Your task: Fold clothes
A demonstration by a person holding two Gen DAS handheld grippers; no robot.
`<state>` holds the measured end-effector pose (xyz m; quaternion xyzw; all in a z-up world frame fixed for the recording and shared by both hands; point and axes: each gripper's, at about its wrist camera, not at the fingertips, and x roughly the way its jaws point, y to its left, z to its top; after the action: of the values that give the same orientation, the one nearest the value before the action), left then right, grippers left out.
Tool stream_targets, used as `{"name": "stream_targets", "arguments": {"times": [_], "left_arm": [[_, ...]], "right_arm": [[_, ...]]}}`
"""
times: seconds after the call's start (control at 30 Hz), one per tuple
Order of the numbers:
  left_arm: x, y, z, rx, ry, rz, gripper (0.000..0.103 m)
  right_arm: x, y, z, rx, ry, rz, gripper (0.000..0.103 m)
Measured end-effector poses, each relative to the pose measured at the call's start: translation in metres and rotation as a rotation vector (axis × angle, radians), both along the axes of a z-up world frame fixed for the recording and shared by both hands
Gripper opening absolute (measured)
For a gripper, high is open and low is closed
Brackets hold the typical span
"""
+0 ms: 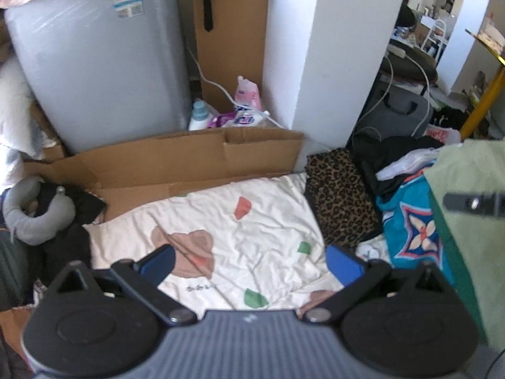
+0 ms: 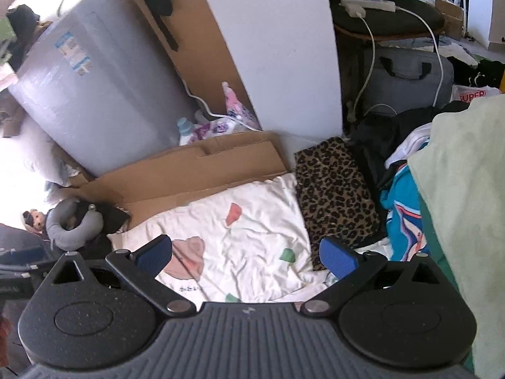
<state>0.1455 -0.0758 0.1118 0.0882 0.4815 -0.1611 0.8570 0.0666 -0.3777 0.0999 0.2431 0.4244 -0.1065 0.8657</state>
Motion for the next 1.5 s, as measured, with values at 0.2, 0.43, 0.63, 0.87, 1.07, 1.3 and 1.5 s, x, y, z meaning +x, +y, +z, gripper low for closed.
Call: {"name": "stream_targets", "arguments": {"times": [0.2,0.43,0.63,0.87,1.07,1.3,1.5], "left_arm": [[-0.028,0.041,-0.008,-0.019,-0.002,0.033,0.103],[-0.065,0.087,-0.013,-0.092,-0.04,0.153,0.103],[-0.098,0.098,-0.02,-0.093,-0.081,0.19,0.103],[-0.127,0.107,-0.021,-0.116,-0.18,0.303,0.103],[-0.143,0.101,-0.03,-0.118,-0.202,0.309,0.103],[-0.156,0.089,-0.049,-0.141,-0.209,0.335,0.103],[-0.161,0.075,-0.067,-0.165,-0.176,0.341,0.103]], "right_arm": [[-0.018,0.032,0.014,0.021,-0.061,-0.007,0.102],[-0.034,0.064,0.023,0.054,-0.096,0.022,0.102],[-0.052,0.085,0.026,0.009,-0.122,0.037,0.102],[-0.069,0.113,0.02,-0.006,-0.17,0.086,0.102],[-0.076,0.143,0.006,-0.071,-0.176,0.152,0.102],[-0.083,0.159,-0.011,-0.111,-0.184,0.206,0.102],[-0.092,0.156,-0.026,-0.133,-0.171,0.193,0.102]]}}
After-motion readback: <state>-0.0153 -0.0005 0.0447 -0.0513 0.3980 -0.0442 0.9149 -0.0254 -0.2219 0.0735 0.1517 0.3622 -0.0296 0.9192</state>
